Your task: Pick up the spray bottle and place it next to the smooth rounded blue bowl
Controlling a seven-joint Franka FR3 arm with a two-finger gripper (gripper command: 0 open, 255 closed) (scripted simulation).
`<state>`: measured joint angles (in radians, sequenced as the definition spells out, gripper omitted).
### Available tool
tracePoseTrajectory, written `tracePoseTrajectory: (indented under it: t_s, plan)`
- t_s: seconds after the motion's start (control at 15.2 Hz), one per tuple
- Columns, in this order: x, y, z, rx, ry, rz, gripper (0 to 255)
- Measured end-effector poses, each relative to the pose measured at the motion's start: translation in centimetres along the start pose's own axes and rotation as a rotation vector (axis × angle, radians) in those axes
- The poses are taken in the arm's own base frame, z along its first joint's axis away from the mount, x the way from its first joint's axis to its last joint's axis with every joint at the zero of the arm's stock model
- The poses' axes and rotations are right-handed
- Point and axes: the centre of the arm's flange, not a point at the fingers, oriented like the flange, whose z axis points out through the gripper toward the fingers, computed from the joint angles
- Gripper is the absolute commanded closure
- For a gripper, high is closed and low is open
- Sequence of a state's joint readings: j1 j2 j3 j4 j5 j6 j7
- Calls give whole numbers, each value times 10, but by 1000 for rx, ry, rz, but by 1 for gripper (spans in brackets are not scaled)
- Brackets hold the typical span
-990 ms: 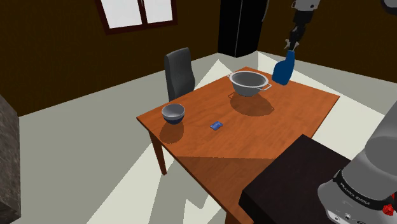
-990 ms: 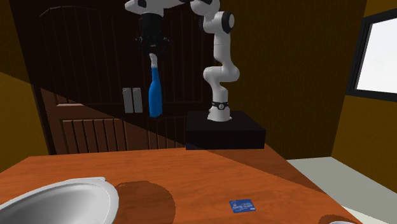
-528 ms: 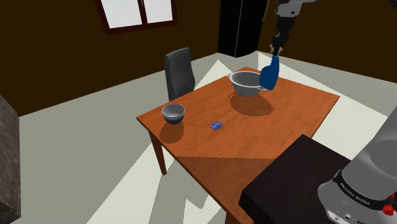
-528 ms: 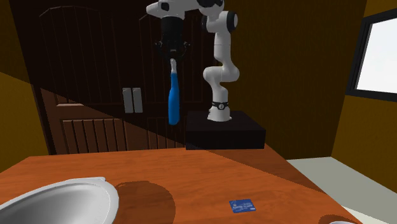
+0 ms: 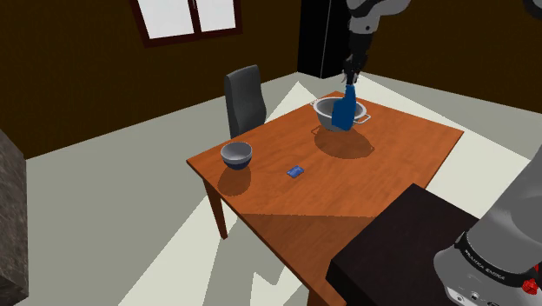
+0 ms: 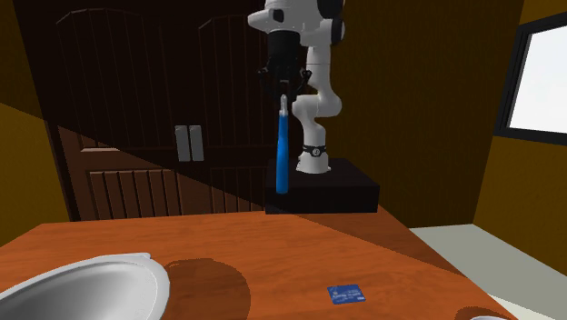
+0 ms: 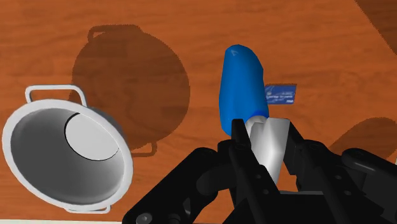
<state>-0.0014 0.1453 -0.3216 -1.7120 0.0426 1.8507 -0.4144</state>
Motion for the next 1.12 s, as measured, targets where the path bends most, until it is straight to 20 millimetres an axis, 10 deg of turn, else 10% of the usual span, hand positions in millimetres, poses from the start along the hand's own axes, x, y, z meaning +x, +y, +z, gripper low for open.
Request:
tracePoseTrajectory:
  t_s: [1.12]
  plan:
    - [108,-190,54,0,0,0,255]
